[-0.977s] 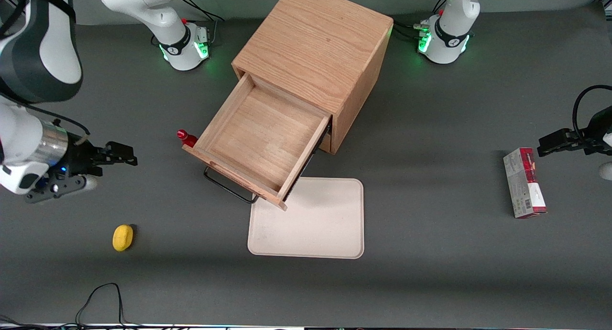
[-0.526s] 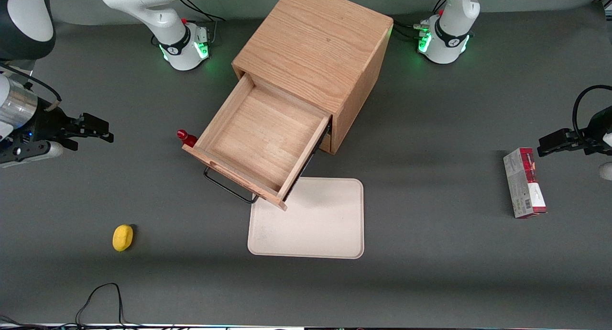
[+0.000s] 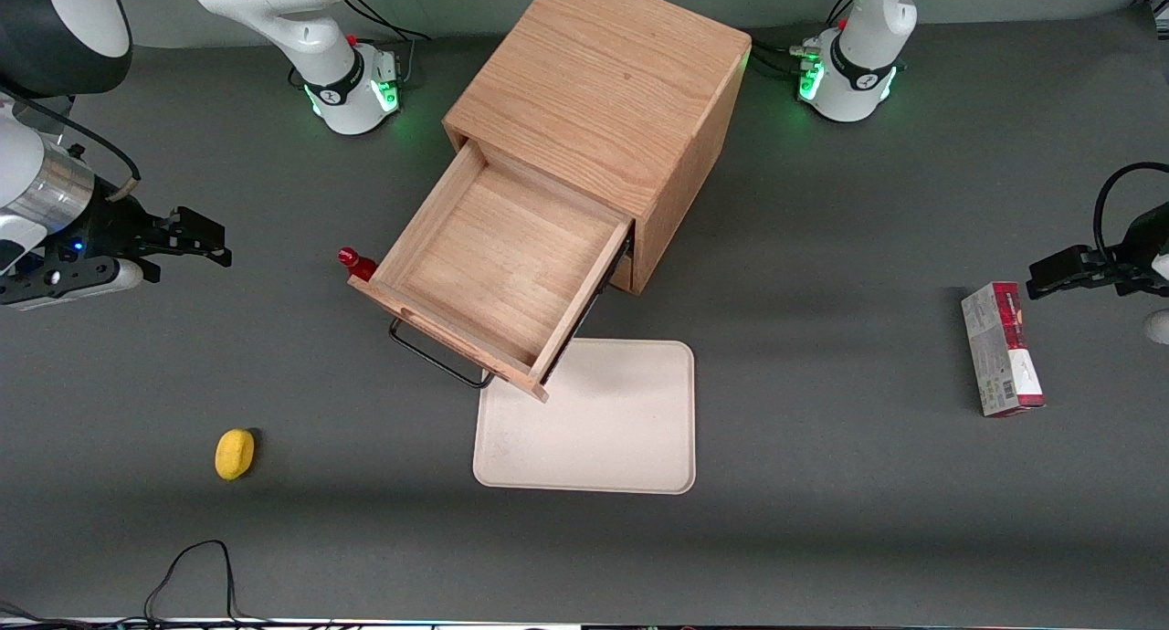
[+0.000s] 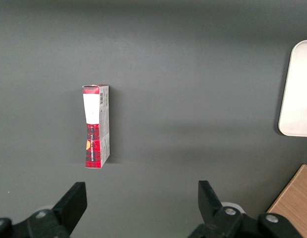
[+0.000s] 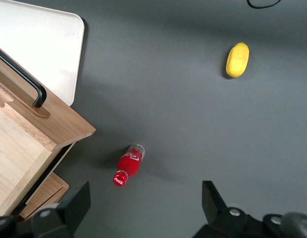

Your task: Open upper drawer

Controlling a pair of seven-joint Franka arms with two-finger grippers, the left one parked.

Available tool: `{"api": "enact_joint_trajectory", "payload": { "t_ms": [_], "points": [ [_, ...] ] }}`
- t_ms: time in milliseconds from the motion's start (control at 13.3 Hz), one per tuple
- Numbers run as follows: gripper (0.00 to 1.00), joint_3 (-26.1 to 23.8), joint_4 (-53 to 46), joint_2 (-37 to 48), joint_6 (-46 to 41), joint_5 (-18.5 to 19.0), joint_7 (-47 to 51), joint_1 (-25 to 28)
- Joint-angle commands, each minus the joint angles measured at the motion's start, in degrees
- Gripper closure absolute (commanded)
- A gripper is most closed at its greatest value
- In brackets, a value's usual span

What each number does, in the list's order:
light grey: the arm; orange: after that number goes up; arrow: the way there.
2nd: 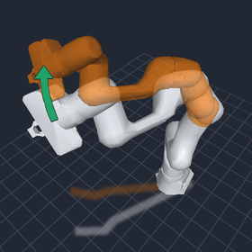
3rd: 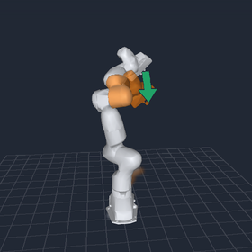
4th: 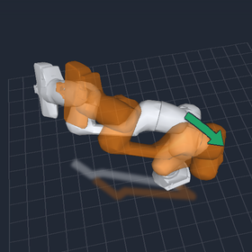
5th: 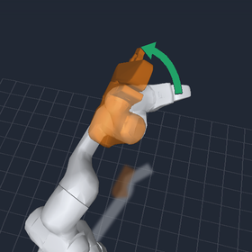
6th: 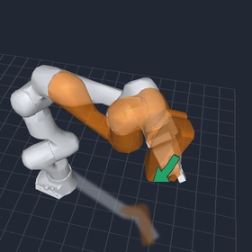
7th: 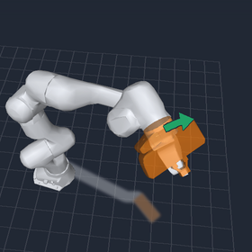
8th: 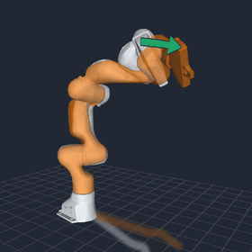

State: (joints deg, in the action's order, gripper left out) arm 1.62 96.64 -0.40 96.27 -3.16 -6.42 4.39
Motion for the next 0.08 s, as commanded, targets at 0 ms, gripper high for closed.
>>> {"api": "enact_joint_trajectory", "payload": {
  "t_ms": [0],
  "points": [
    [0.0,-0.13,-1.63,-0.57,-1.61,1.14,1.67,0.0]
  ]
}}
